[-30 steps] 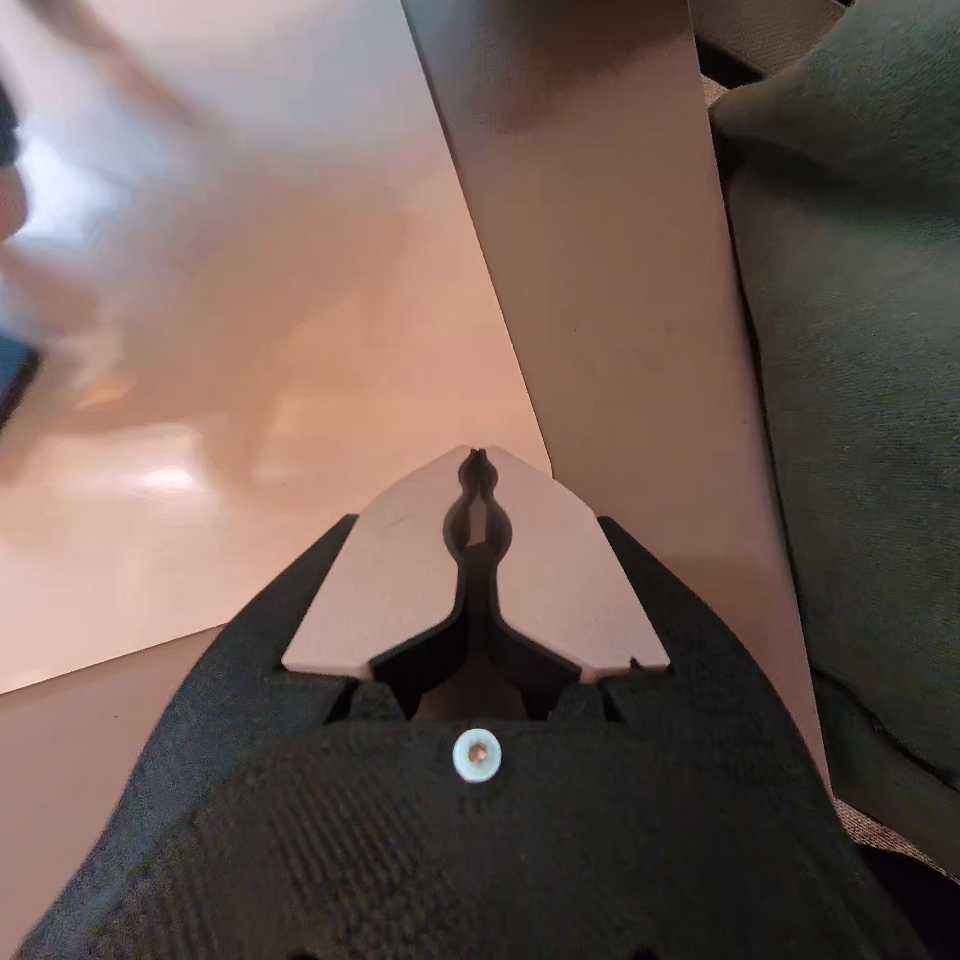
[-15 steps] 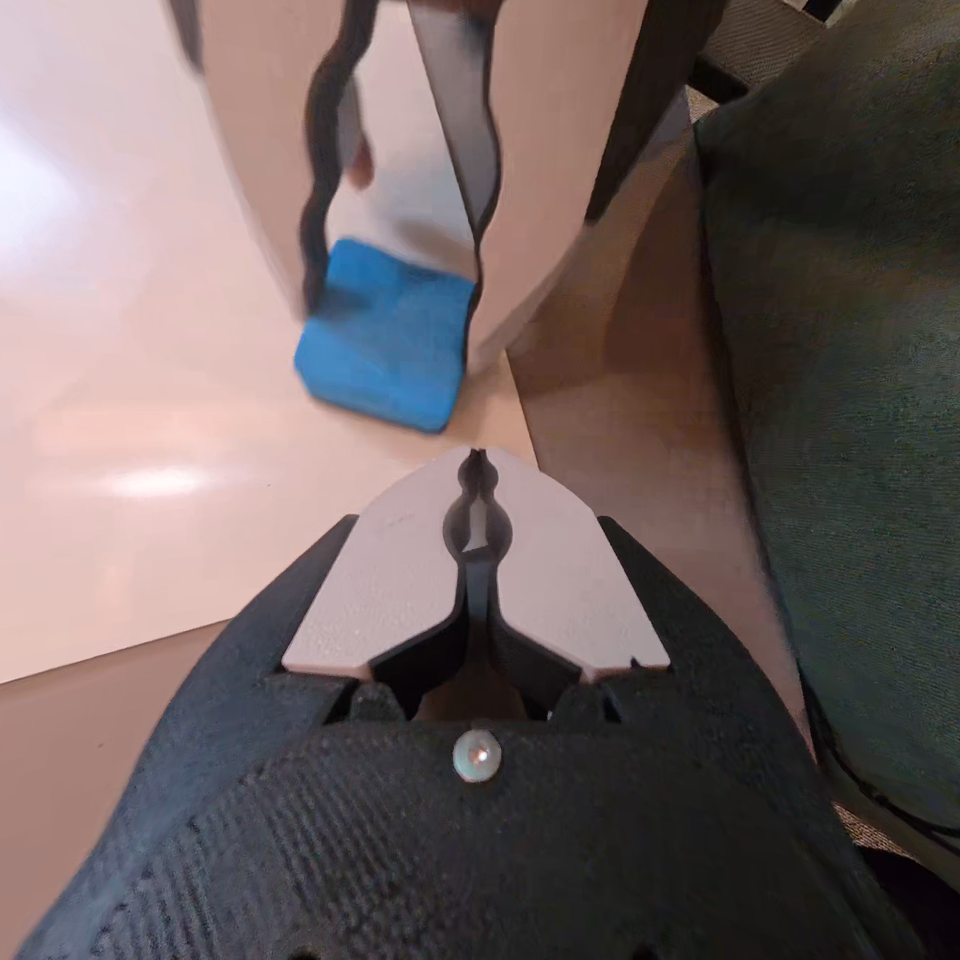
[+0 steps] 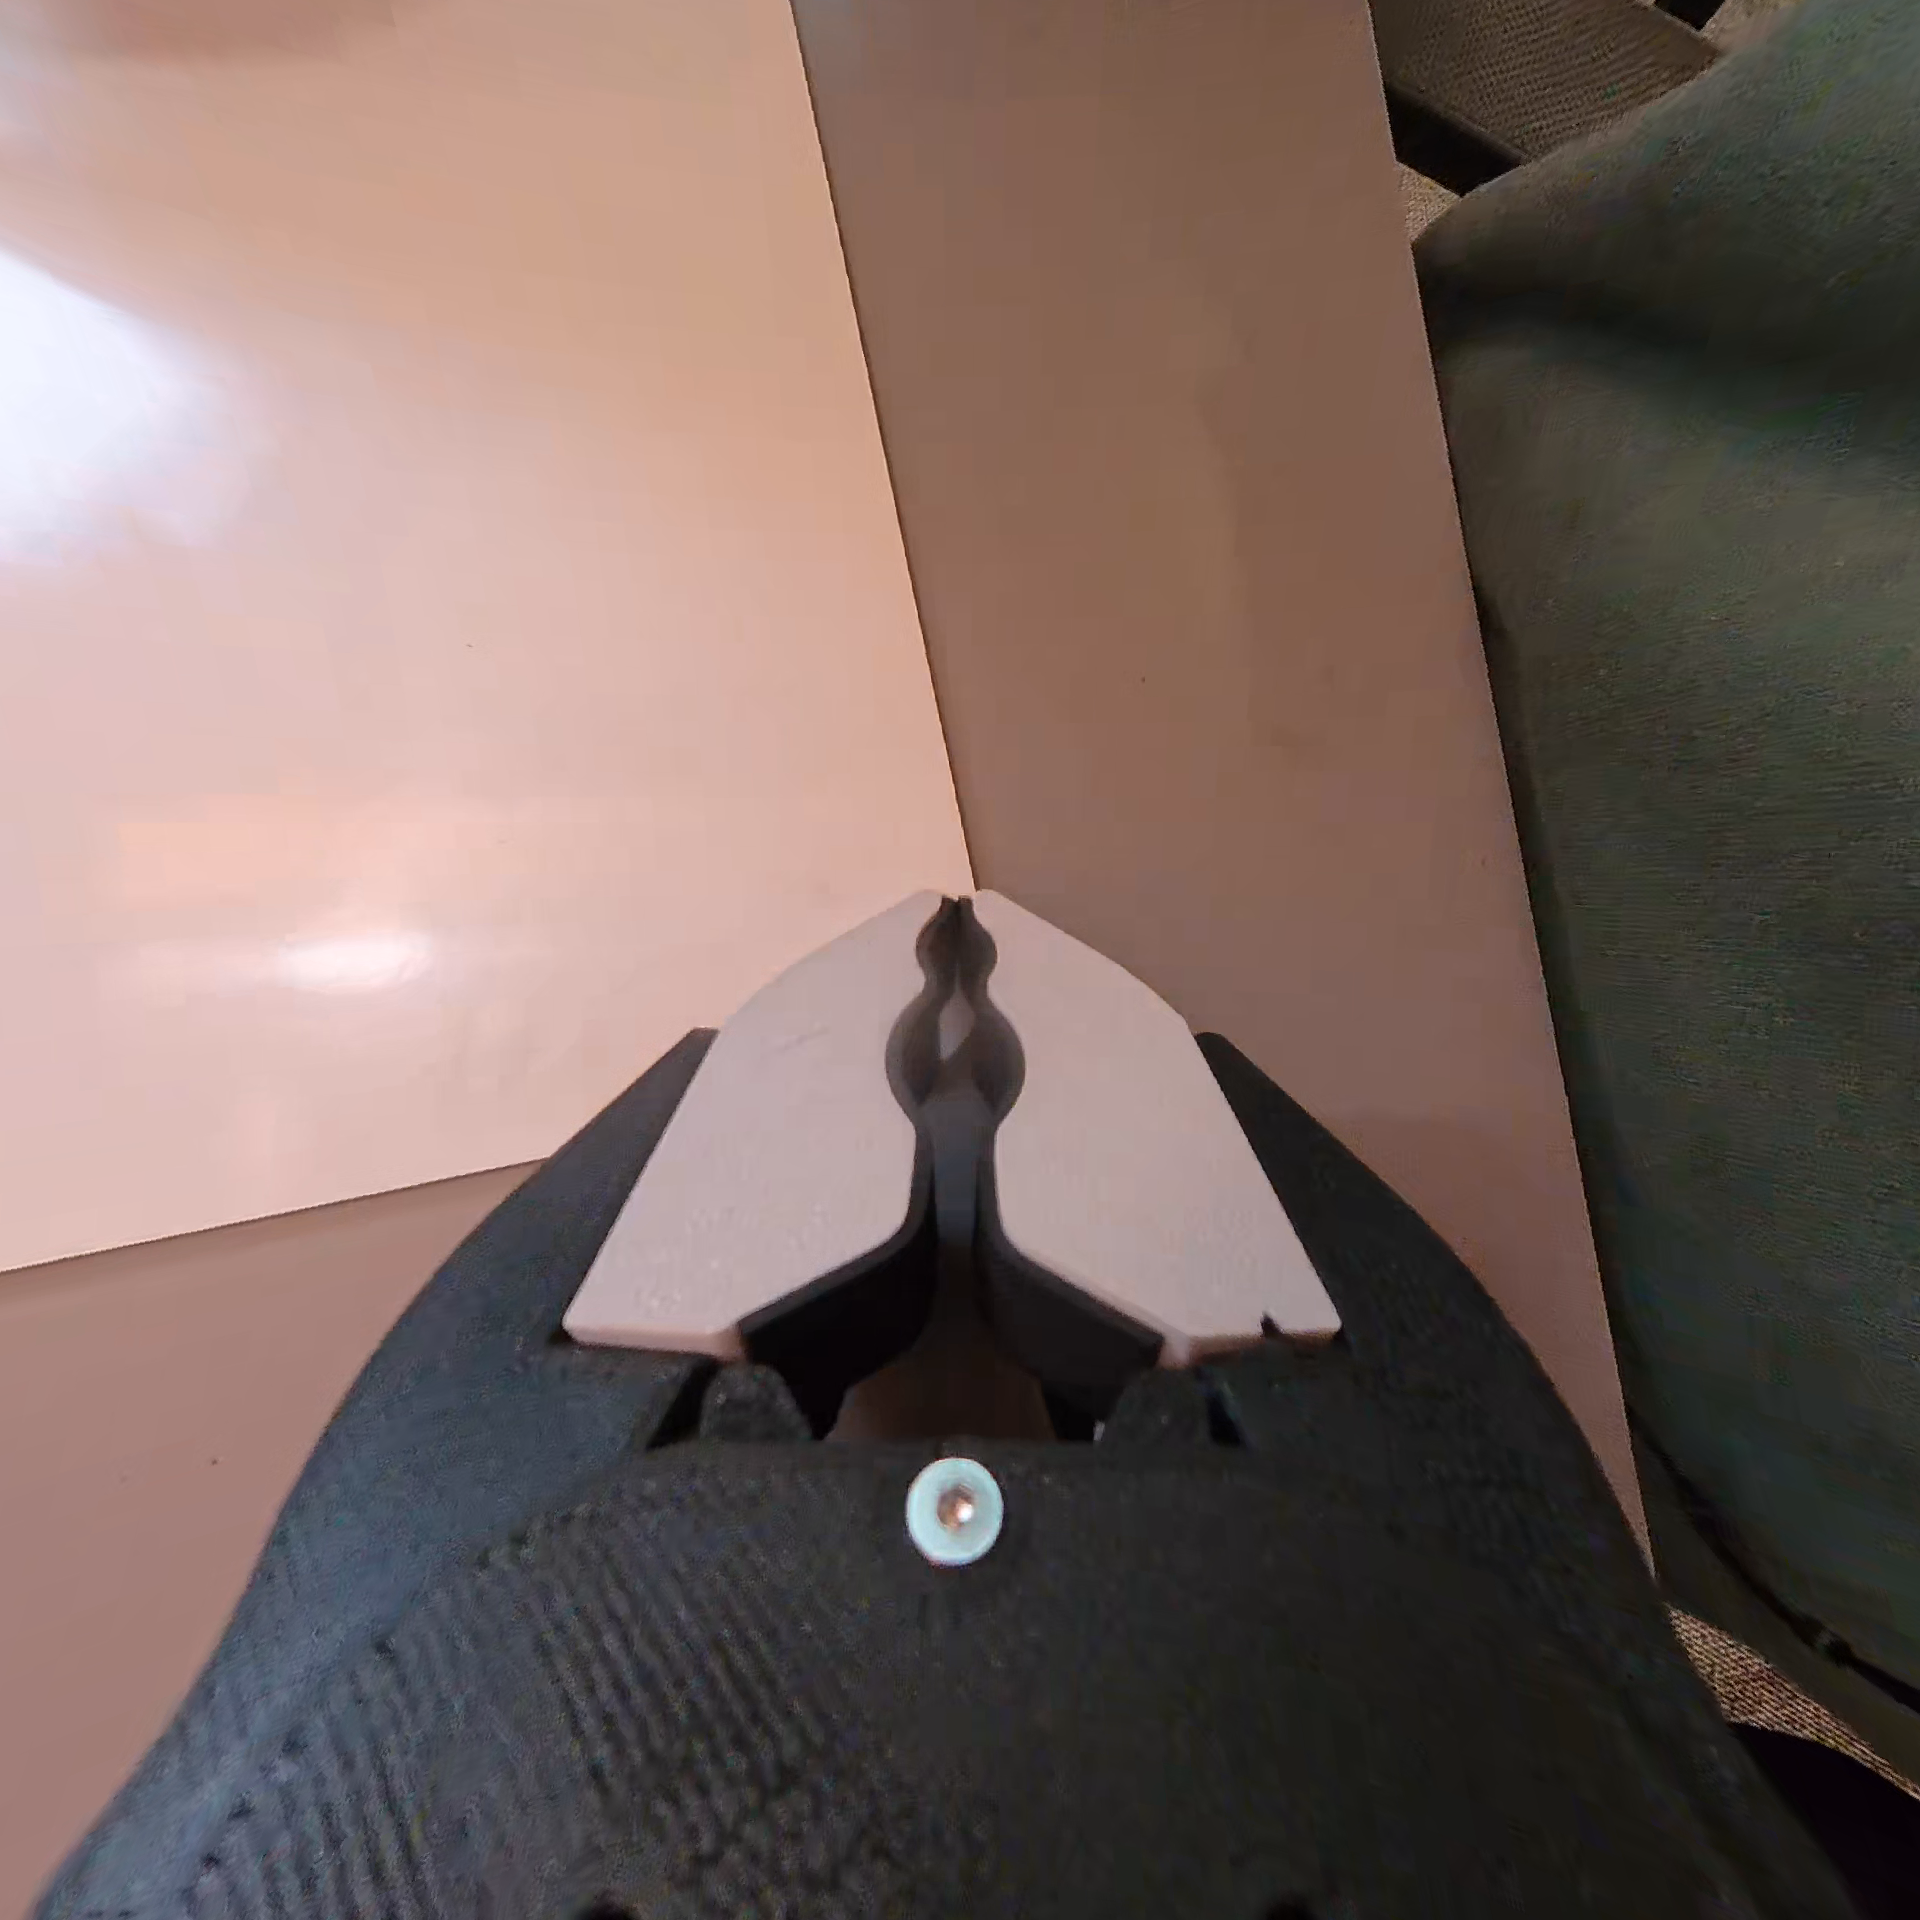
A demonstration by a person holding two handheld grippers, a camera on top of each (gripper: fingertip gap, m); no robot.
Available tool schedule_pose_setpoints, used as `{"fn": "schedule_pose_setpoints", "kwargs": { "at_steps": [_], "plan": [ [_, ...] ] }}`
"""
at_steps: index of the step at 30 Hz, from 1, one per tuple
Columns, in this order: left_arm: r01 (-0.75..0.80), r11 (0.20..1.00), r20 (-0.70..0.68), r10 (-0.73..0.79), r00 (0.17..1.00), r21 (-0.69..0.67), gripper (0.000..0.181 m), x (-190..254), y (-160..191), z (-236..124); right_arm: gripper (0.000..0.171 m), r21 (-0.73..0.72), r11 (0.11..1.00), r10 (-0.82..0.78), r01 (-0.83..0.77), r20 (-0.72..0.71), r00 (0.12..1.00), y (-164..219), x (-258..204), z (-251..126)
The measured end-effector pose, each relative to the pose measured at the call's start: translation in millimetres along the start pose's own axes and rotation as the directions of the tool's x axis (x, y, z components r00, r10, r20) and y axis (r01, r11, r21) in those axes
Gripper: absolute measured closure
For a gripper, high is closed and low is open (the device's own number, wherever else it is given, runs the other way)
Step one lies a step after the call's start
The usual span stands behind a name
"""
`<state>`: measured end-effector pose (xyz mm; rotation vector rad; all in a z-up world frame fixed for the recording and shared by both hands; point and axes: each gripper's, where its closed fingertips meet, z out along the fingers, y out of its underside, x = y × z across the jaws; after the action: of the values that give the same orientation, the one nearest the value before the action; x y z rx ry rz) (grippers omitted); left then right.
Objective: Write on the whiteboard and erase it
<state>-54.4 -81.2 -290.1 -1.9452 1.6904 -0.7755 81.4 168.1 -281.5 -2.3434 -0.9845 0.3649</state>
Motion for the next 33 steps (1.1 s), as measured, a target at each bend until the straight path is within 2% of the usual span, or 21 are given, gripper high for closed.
{"fn": "schedule_pose_setpoints", "kwargs": {
  "at_steps": [2,5,7,9,12,14,16,18,20,22,24,27,28,29,31,33],
  "plan": [
    [0.004,1.000,-0.004,-0.004,1.000,0.002,0.181,-0.5,0.0,0.0,0.121,0.000,0.993,-0.121,0.122,0.100,0.988,5.4,-63.8,-1.6],
    [0.015,1.000,-0.011,-0.015,1.000,0.004,0.181,-1.1,0.0,-0.1,0.121,0.060,0.928,-0.368,0.366,0.279,0.887,20.7,-182.1,-8.9],
    [0.016,1.000,-0.012,-0.016,1.000,0.003,0.181,-1.4,0.1,0.0,0.121,0.066,0.885,-0.456,0.461,0.321,0.830,25.5,-208.6,-11.7],
    [0.015,1.000,-0.014,-0.015,1.000,0.006,0.181,-1.5,-0.3,0.4,0.121,0.046,0.927,-0.369,0.373,0.303,0.879,8.7,-177.4,0.2],
    [0.028,0.999,-0.014,-0.028,1.000,0.017,0.181,-2.8,-0.5,0.6,0.121,-0.007,0.988,-0.150,0.152,0.129,0.980,-24.0,-68.4,20.7],
    [0.028,0.999,-0.006,-0.028,1.000,0.018,0.181,-3.4,-0.4,0.8,0.121,-0.022,0.999,-0.030,0.031,0.045,0.999,-27.3,-19.2,21.3],
    [0.024,1.000,0.003,-0.024,1.000,0.015,0.181,-3.8,-0.2,0.8,0.121,-0.017,0.996,-0.086,0.087,0.053,0.995,-19.1,-37.6,15.8],
    [0.027,1.000,-0.001,-0.027,1.000,0.014,0.181,-4.2,-0.4,1.0,0.121,-0.002,0.975,-0.218,0.222,0.173,0.961,0.5,-110.8,3.8],
    [0.029,1.000,-0.005,-0.029,1.000,0.011,0.181,-4.5,-0.4,1.1,0.121,0.031,0.930,-0.360,0.366,0.278,0.891,30.6,-186.9,-15.9],
    [0.023,1.000,0.000,-0.023,1.000,0.008,0.181,-4.7,-0.2,1.2,0.121,0.038,0.895,-0.436,0.445,0.296,0.850,56.0,-214.4,-34.4],
    [0.020,1.000,0.003,-0.020,1.000,0.004,0.181,-5.0,0.5,0.8,0.121,0.016,0.940,-0.331,0.341,0.280,0.901,63.2,-178.1,-40.8],
    [0.014,1.000,0.011,-0.014,1.000,-0.003,0.181,-5.4,1.2,0.4,0.121,-0.025,0.997,-0.065,0.067,0.072,0.995,68.5,-44.6,-49.7],
    [0.012,1.000,0.016,-0.012,1.000,-0.006,0.181,-5.8,1.5,0.2,0.121,-0.027,0.999,0.027,-0.027,0.003,1.000,74.5,-5.6,-55.8],
    [0.011,1.000,0.022,-0.011,1.000,-0.008,0.181,-6.4,1.8,-0.1,0.121,-0.030,0.996,0.088,-0.089,-0.029,0.996,80.4,14.5,-61.0],
    [0.015,1.000,0.027,-0.015,1.000,-0.009,0.181,-7.9,2.1,-0.3,0.121,-0.046,0.998,0.033,-0.035,-0.046,0.998,82.6,-0.1,-62.3],
    [0.027,1.000,0.020,-0.027,0.999,-0.005,0.181,-8.6,1.7,-0.2,0.121,-0.047,0.995,-0.089,0.092,0.060,0.994,72.4,-68.3,-52.1]
  ]
}}
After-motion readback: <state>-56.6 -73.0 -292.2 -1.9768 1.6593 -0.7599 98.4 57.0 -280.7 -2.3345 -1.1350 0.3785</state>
